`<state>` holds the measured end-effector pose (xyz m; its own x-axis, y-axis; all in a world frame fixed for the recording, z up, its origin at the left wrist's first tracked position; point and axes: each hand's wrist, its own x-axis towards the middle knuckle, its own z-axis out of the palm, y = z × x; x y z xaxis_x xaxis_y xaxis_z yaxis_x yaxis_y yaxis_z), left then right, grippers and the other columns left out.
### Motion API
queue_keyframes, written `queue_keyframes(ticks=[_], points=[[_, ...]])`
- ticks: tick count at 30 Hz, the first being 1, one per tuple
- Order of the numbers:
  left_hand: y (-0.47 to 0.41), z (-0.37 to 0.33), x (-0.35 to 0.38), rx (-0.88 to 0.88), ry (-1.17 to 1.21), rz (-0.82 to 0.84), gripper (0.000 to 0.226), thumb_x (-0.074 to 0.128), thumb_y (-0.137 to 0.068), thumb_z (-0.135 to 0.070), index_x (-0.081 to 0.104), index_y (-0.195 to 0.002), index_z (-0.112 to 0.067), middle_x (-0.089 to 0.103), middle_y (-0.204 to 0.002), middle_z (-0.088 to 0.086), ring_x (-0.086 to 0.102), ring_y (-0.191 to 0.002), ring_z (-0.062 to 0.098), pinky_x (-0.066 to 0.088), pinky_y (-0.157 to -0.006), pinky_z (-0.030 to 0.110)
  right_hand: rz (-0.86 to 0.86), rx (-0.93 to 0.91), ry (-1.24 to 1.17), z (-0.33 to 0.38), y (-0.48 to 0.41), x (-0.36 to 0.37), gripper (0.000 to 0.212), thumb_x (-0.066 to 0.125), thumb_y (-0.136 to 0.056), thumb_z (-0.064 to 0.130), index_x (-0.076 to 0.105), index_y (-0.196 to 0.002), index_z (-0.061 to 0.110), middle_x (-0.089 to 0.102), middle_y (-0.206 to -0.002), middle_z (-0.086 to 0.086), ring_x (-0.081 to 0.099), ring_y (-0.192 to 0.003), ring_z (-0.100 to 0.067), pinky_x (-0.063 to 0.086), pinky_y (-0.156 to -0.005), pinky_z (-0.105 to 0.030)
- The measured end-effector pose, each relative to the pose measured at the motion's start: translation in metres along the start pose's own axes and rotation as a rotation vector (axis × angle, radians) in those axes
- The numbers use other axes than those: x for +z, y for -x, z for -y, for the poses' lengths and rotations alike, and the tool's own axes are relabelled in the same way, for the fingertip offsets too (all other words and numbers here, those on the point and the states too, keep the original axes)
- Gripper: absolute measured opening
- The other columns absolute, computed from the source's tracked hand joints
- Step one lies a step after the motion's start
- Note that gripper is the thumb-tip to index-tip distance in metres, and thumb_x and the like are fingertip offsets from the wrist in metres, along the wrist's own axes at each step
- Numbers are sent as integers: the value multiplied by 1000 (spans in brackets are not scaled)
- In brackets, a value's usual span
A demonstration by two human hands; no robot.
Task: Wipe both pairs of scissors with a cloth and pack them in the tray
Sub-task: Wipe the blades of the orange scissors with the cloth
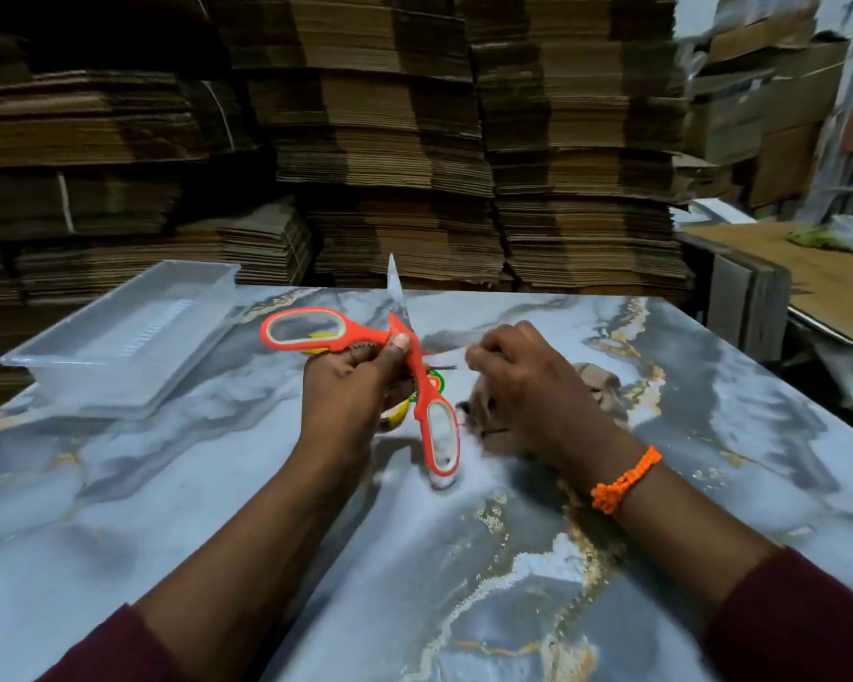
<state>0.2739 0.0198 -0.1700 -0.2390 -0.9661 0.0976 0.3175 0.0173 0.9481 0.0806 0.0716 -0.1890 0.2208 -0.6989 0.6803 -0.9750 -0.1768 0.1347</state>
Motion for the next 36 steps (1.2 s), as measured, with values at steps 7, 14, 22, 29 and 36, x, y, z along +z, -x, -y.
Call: queue_keyframes(ticks=[7,14,22,29,36], points=[[-6,3,1,49,27,-25,14,68,-97,-20,78,-91,-12,81,-90,7,79,-90,23,61,-81,35,-354,409,-255,1,2,-28,15,74,-90,3,80,-102,10,69,-92,-8,63,-83,-11,48,-75,-15],[5,15,16,100,-18,30,21,66,-99,-22,78,-106,-6,81,-93,6,78,-90,19,56,-66,17,-315,317,-457,48,-15,-16,17,74,-91,7,79,-107,12,69,-94,-6,66,-84,-8,54,-77,-17],[9,15,16,101,18,20,15,69,-96,-18,79,-102,-8,81,-93,8,79,-90,21,62,-78,26,-285,413,-433,42,-15,-13,14,73,-92,11,80,-105,14,70,-94,-2,65,-84,-5,55,-77,-19],[16,13,21,130,17,2,14,69,-97,-17,79,-96,-8,81,-89,11,78,-85,23,62,-71,26,-326,492,-423,45,-16,-15,13,72,-93,11,79,-103,15,72,-95,-1,66,-85,-7,56,-80,-23],[19,9,21,98,54,-9,17,68,-97,-14,77,-102,-1,80,-92,14,78,-86,22,58,-66,18,-364,647,-446,29,-14,-13,10,71,-93,14,79,-99,18,74,-94,4,65,-87,-2,55,-84,-24]])
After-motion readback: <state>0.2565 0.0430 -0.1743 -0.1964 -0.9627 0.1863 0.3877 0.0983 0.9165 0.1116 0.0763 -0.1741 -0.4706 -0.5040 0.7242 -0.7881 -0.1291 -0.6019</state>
